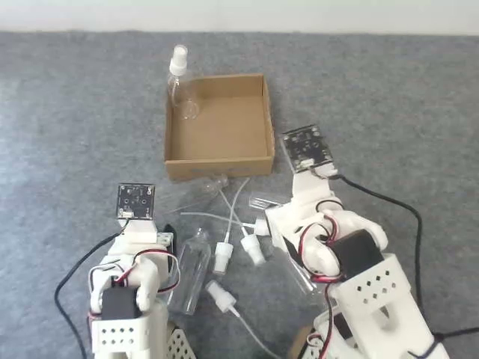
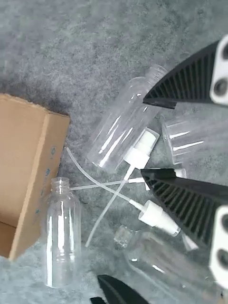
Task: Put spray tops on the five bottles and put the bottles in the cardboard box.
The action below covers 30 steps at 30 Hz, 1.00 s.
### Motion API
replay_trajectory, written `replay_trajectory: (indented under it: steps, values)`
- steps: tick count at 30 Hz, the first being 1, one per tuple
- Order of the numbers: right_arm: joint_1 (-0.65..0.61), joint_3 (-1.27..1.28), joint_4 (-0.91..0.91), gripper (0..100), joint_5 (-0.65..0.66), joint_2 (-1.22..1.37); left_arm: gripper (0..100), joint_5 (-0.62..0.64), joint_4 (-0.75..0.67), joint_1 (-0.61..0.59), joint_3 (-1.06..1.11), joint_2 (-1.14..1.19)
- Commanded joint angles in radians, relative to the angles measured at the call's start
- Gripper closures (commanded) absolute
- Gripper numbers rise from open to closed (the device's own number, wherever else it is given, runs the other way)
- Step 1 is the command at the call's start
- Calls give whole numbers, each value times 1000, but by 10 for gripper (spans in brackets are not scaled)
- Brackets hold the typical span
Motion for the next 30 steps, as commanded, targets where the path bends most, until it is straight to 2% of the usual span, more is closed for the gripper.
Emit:
replay_trajectory:
  steps: [1,7,14,18,24,30]
  values:
    - [21,-63,-25,813,-92,13,891,-3,-32,-5,-12,-14]
    - [22,-66,-28,805,-175,13,892,-3,-32,-5,-12,-14]
    - [19,-64,-19,682,-304,15,892,-3,-32,-5,-12,-14]
    - [18,-69,-30,699,-336,44,892,-3,-32,-5,-12,-14]
    - [24,-123,-30,699,-423,240,892,-3,-32,-5,-12,-14]
    - [19,-233,-30,699,-605,392,892,-3,-32,-5,-12,-14]
